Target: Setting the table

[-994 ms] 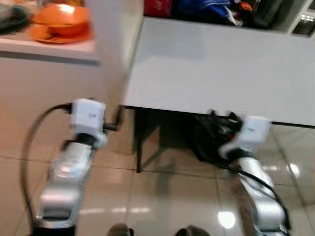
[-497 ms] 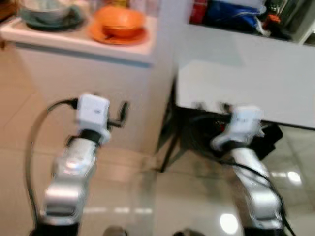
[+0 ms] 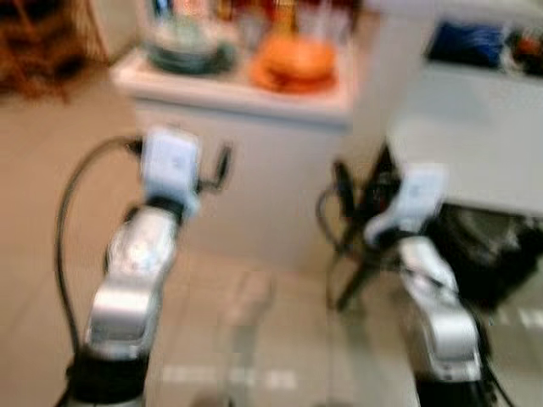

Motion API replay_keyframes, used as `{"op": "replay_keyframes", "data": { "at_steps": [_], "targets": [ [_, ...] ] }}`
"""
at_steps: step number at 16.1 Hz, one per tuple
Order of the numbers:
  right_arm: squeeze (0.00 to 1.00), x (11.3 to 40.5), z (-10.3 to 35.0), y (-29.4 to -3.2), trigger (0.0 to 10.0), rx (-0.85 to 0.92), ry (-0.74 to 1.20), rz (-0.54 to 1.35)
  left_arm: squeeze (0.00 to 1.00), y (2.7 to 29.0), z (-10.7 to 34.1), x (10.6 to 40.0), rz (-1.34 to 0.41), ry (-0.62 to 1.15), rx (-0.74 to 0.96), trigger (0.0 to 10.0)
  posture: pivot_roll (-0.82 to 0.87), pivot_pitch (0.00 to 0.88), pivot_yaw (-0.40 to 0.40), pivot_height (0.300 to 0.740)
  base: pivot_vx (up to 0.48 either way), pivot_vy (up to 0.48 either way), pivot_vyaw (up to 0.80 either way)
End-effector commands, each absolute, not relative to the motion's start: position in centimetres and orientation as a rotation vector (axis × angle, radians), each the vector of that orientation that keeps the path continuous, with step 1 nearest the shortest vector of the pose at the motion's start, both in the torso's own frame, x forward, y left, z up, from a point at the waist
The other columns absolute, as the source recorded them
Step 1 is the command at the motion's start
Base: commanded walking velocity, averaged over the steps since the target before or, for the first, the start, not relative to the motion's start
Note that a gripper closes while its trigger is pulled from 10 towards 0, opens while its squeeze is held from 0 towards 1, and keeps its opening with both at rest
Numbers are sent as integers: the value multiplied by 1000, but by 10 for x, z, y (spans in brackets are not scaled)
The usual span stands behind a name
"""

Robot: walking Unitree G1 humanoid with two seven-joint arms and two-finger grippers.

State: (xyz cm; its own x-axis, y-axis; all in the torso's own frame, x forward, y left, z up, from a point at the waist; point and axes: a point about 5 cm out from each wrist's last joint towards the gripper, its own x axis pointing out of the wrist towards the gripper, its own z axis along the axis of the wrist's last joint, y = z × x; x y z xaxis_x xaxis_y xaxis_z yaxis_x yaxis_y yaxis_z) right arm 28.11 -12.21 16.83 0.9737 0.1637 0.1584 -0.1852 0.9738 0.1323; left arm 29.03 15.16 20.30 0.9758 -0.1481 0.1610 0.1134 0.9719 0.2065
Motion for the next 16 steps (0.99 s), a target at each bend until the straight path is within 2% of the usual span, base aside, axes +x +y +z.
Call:
{"op": "replay_keyframes", "data": {
  "at_steps": [1, 2, 6, 16],
  "targets": [
    [0, 284, 167, -133, 10000, 132, -134, 127, 0, 145, 200, 290, -156, -171, 184, 10000, 119, 0, -66, 740, 0, 0, -513],
    [0, 286, 169, -135, 10000, 141, -139, 130, 0, 142, 202, 290, -161, -187, 201, 10000, 127, 0, -82, 740, 0, 0, -800],
    [0, 293, 176, -142, 10000, 114, -160, 136, 0, 131, 206, 293, -204, -219, 201, 10000, 117, 0, -95, 740, 432, 0, -800],
    [0, 293, 171, -156, 10000, 86, -149, 92, 0, 128, 204, 298, -196, -211, 196, 10000, 105, 0, -80, 740, 441, 0, -800]
  ]
}}
